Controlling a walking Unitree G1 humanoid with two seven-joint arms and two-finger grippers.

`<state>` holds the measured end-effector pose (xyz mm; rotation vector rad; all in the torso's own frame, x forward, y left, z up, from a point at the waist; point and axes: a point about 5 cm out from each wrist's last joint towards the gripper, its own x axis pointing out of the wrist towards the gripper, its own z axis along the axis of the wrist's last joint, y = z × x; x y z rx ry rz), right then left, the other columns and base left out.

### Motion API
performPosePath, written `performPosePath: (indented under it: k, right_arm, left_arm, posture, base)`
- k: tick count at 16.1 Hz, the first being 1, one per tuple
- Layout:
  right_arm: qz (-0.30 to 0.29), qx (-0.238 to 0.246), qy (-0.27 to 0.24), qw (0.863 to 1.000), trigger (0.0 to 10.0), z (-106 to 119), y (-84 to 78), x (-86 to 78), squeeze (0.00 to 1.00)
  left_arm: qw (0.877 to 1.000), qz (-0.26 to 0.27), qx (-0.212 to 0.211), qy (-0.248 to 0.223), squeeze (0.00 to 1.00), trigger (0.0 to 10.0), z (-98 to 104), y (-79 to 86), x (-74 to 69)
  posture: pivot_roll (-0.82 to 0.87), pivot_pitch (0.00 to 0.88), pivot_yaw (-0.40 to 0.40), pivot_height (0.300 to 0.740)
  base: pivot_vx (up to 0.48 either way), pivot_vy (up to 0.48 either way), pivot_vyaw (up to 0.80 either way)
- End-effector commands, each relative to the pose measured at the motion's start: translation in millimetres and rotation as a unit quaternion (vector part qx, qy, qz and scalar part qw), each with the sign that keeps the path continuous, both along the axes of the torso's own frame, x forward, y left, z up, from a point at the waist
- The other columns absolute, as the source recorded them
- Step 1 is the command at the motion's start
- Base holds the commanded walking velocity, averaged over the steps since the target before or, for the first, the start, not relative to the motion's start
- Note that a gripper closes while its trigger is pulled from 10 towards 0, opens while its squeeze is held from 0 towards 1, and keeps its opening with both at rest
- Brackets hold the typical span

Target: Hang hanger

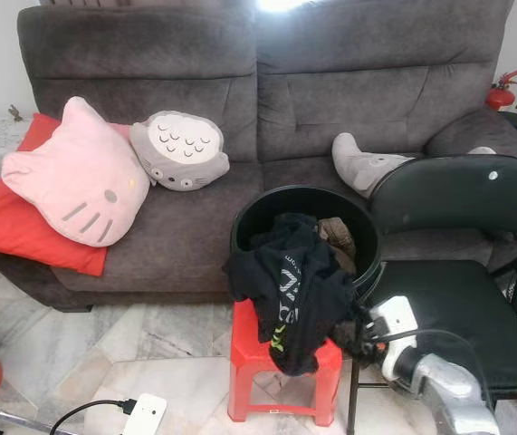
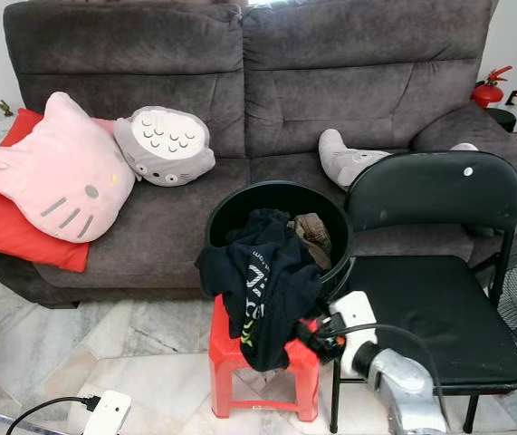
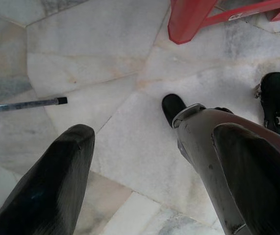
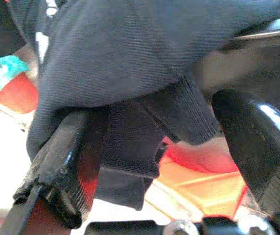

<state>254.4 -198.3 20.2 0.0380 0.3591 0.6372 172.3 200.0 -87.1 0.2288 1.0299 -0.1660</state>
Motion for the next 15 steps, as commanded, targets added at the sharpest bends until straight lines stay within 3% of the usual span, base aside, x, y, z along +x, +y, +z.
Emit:
performPosePath:
  k: [1,8,10,15]
  right_arm:
    - [0.004,0.004,-0.002,1.000,10.0,1.3,3.7,1.3,0.00]
    - [-0.007,0.043,0.029,0.999,10.0,-7.5,16.7,-1.3,0.00]
    - [-0.038,0.040,0.049,0.997,10.0,-14.3,18.6,-1.1,0.00]
    - [-0.054,0.101,0.077,0.990,10.0,-17.5,26.0,-3.3,0.00]
  left_arm:
    - [1.000,-0.005,0.010,0.006,0.00,10.0,0.3,5.4,-0.9]
    - [1.000,-0.011,0.012,0.006,0.00,10.0,0.3,4.9,-0.8]
    - [1.000,-0.013,0.012,0.006,0.00,10.0,0.3,4.8,-0.9]
    - [1.000,-0.015,0.013,0.005,0.00,10.0,0.3,4.6,-0.7]
  posture:
    - [-0.04,0.000,0.060,0.740]
    - [-0.03,0.000,0.059,0.740]
    - [-0.04,0.000,0.060,0.740]
    - [-0.04,0.000,0.059,0.740]
  base:
    - [0.000,0.000,0.00]
    - [0.000,0.000,0.00]
    - [0.000,0.000,0.00]
    - [0.000,0.000,0.00]
